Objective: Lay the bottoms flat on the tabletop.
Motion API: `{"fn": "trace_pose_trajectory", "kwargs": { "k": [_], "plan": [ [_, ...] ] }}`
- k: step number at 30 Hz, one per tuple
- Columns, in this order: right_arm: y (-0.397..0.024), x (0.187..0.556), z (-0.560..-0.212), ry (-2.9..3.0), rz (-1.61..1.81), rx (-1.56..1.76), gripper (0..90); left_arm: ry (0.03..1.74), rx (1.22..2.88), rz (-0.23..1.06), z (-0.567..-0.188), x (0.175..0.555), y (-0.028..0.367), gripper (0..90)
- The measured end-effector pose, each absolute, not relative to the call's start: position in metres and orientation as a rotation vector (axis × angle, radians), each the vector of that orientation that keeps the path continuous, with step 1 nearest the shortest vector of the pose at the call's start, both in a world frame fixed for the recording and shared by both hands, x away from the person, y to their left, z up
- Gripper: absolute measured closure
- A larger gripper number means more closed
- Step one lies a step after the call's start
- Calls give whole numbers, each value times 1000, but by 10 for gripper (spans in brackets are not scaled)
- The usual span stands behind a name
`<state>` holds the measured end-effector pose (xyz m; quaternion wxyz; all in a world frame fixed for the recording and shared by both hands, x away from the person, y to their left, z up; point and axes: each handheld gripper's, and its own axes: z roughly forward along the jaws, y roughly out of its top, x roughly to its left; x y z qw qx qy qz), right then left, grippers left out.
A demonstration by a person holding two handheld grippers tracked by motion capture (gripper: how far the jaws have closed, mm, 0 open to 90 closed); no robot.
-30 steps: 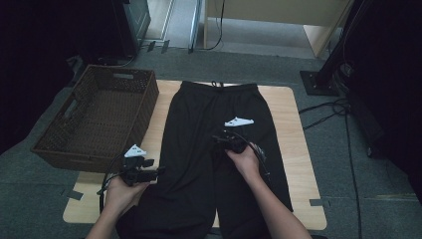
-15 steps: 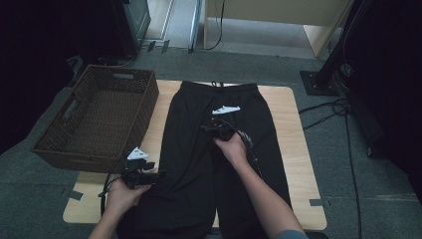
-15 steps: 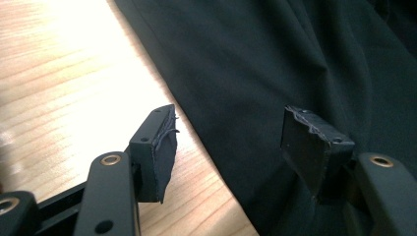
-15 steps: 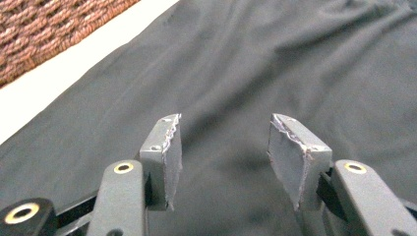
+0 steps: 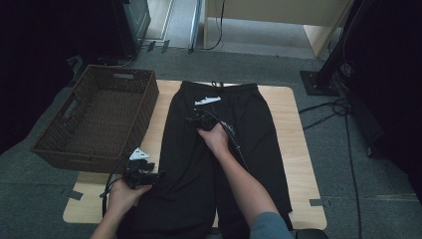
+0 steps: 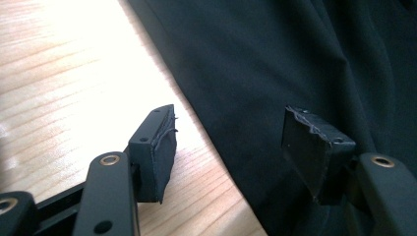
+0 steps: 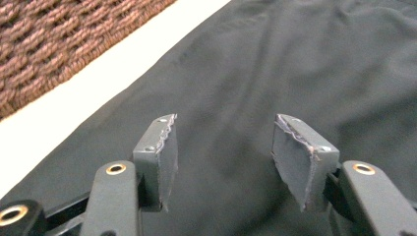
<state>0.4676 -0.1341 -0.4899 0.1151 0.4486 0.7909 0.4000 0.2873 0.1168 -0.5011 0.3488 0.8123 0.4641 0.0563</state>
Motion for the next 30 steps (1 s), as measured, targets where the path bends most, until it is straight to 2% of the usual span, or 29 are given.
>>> {"fn": "trace_pose_trajectory", "kwargs": {
  "k": [16, 24, 30],
  "plan": [
    [-64, 486, -500, 2336, 1128, 1282, 360, 1147, 2149, 150, -502, 277, 101, 398],
    [-46, 493, -511, 2294, 1089, 1323, 335, 1168, 2138, 161, -502, 275, 97, 424],
    [-39, 492, -515, 2276, 1033, 1258, 350, 1157, 2145, 152, -502, 274, 96, 443]
  ]
}}
